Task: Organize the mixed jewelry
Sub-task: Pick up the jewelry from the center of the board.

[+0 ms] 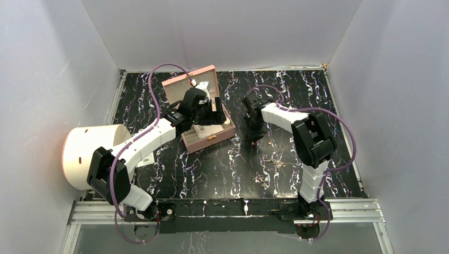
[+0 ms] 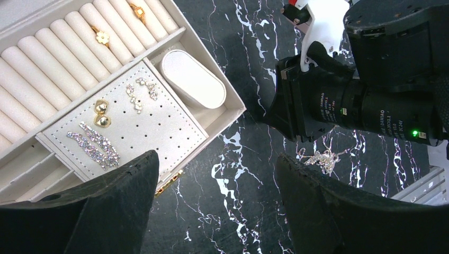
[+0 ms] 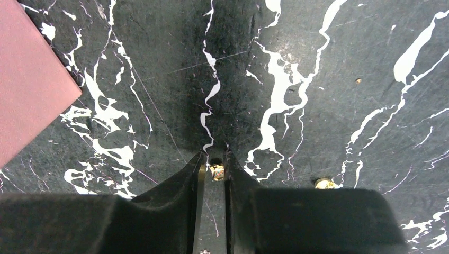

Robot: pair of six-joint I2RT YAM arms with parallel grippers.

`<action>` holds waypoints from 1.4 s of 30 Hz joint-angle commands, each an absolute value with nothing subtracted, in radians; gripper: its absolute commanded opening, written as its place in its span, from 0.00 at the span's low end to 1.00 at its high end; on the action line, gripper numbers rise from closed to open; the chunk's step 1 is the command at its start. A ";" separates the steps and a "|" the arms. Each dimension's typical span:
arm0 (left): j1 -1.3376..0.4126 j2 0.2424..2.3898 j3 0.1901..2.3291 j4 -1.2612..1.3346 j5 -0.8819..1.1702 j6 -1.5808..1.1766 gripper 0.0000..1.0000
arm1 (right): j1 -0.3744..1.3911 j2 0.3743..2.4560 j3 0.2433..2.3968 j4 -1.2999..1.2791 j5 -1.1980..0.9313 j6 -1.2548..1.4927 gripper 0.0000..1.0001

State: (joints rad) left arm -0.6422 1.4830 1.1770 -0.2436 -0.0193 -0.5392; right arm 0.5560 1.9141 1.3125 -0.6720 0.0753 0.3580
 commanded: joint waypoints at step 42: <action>-0.644 1.451 1.193 -0.247 -0.035 -0.532 0.79 | 0.562 1.862 1.341 -0.704 0.069 0.402 0.29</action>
